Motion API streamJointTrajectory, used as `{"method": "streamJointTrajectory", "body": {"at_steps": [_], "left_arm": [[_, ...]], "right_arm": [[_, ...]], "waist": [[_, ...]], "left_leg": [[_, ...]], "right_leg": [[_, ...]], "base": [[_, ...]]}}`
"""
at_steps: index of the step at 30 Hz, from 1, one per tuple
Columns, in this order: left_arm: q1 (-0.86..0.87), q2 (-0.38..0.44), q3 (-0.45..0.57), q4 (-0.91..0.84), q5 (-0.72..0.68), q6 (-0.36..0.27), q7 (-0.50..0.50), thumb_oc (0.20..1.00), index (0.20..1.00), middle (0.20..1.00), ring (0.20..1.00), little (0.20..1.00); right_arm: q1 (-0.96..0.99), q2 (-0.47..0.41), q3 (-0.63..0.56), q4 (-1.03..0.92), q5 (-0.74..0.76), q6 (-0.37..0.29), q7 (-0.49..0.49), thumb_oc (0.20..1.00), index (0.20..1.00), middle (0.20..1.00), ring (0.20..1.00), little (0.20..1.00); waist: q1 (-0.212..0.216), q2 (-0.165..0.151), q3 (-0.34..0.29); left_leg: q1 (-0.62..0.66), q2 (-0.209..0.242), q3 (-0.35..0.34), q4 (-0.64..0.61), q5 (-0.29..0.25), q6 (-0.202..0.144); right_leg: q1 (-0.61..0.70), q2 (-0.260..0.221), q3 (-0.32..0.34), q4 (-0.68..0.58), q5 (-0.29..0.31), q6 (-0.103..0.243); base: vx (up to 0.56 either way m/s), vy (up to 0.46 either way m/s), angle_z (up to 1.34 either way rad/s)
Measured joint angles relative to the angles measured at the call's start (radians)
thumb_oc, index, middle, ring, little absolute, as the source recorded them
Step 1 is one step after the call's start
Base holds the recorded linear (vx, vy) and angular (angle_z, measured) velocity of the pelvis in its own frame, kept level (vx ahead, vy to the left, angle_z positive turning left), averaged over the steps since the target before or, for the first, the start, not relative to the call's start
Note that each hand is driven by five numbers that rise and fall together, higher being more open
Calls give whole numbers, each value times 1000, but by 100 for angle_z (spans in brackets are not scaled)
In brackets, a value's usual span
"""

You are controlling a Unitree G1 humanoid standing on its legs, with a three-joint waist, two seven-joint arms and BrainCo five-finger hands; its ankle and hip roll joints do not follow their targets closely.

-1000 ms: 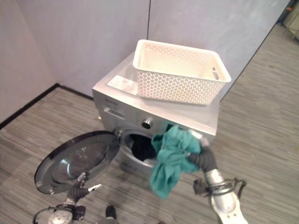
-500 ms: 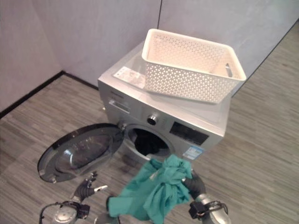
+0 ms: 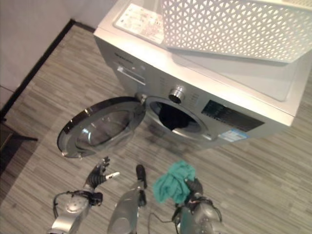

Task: Grab the laundry basket,head to the washer,open it,put in the laundry and shut it.

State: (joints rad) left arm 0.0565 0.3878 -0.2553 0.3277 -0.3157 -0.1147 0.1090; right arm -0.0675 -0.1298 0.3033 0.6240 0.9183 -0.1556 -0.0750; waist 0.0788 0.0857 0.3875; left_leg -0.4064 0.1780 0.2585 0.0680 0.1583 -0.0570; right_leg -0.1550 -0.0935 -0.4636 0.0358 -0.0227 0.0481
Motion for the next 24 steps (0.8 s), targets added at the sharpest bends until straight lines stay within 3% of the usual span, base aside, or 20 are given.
{"method": "streamJointTrajectory", "body": {"at_steps": [2, 5, 8, 14, 18, 24], "left_arm": [[-8, -3, -18, 1, -7, 0, -1, 1000, 1000, 1000, 1000, 1000], [-19, -2, -39, -5, -41, -16, 5, 1000, 1000, 1000, 1000, 1000], [-27, -1, -52, -5, -41, -16, 5, 1000, 1000, 1000, 1000, 1000], [-14, 1, -58, -56, -75, -42, 8, 1000, 1000, 1000, 1000, 1000], [-15, 16, -78, -80, -77, -58, 5, 1000, 1000, 1000, 1000, 1000], [-13, 68, -110, -105, -77, -59, 3, 1000, 1000, 1000, 1000, 1000]], "right_arm": [[-57, 32, -15, 38, 51, -5, -16, 200, 200, 200, 200, 200], [-181, 92, -93, 99, 143, -62, -43, 200, 200, 200, 200, 200], [-265, 93, -126, 100, 179, -108, -59, 200, 200, 200, 200, 200], [-480, 90, -311, 159, 247, -206, -125, 200, 200, 200, 200, 200], [-632, 47, -414, 188, 254, -282, -174, 200, 200, 200, 200, 200], [-833, -103, -547, 238, 264, -357, -255, 200, 200, 200, 200, 200]], "waist": [[11, 9, 10], [27, 27, 30], [37, 47, 47], [78, 81, 63], [107, 85, 63], [156, 98, 62]], "left_leg": [[-18, -4, 1, 0, 0, 1], [-58, -16, 1, 2, -2, 4], [-79, -30, -1, 5, -4, 25], [-146, -66, -3, 36, -24, 56], [-195, -94, -7, 47, -32, 70], [-265, -128, -31, 72, -44, 89]], "right_leg": [[-26, -9, 0, 18, -5, 4], [-84, -31, -1, 69, -32, 8], [-113, -51, -6, 106, -48, 17], [-194, -108, -15, 208, -109, 25], [-255, -148, -14, 271, -144, 35], [-326, -195, -12, 352, -196, 45]], "base": [[35, 19, 2], [36, 11, 7], [52, 10, 12], [57, 4, 18], [56, 8, 17], [71, -3, 22]]}}
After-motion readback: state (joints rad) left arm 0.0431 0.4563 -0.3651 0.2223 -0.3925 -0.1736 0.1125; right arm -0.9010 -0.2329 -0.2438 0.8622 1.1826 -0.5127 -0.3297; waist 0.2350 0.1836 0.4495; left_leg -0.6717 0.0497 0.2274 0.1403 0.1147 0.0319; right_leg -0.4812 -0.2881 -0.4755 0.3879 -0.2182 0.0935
